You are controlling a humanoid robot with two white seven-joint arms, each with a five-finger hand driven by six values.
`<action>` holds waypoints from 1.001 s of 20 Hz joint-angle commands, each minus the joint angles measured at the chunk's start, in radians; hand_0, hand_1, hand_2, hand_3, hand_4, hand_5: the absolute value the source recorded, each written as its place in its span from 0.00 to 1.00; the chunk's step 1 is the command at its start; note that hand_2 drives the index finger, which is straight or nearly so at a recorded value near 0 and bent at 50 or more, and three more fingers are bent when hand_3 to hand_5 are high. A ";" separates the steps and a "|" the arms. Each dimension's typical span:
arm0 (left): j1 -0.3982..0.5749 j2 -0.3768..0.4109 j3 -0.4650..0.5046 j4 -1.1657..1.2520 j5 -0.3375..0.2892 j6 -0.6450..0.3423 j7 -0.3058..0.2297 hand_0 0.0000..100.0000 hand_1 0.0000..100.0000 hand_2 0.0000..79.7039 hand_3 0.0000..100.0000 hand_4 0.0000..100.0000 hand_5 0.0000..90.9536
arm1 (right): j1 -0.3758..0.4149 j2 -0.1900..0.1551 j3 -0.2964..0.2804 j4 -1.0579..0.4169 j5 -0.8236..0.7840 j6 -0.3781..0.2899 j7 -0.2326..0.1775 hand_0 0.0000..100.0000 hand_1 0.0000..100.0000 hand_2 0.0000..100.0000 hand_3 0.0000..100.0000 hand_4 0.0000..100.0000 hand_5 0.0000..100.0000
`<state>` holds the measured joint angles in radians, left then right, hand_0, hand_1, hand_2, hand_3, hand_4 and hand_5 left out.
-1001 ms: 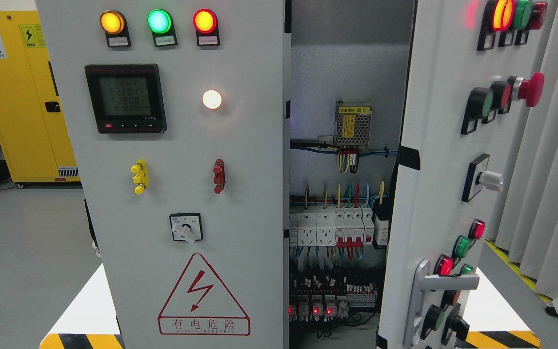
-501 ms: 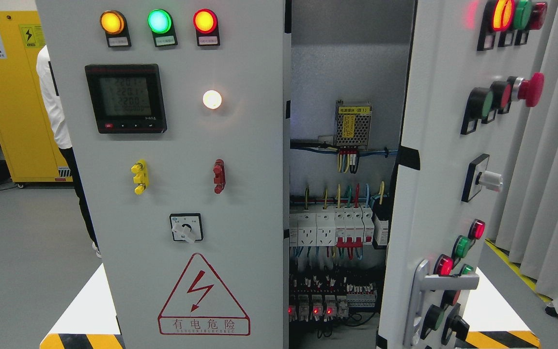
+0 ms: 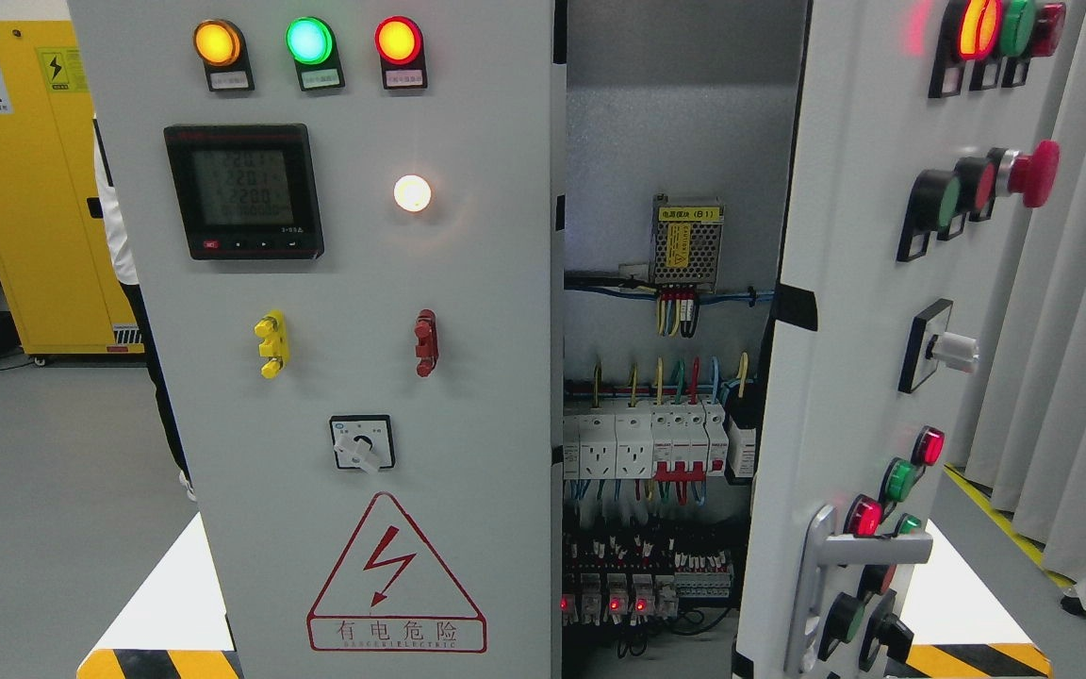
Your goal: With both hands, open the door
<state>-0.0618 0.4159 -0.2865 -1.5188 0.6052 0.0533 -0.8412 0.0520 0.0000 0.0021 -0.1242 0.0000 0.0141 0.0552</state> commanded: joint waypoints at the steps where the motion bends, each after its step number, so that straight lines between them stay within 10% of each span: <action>1: -0.119 0.023 -0.026 -0.142 0.099 0.069 -0.001 0.12 0.56 0.00 0.00 0.00 0.00 | 0.000 0.002 -0.034 0.000 0.015 0.000 0.002 0.00 0.50 0.04 0.00 0.00 0.00; 20: -0.562 -0.060 -0.013 -0.190 0.225 0.454 0.005 0.12 0.56 0.00 0.00 0.00 0.00 | 0.000 0.002 -0.036 -0.002 0.014 0.000 0.002 0.00 0.50 0.04 0.00 0.00 0.00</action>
<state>-0.5042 0.4102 -0.3063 -1.6786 0.7854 0.4303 -0.8449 0.0522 0.0000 0.0003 -0.1244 0.0000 0.0141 0.0559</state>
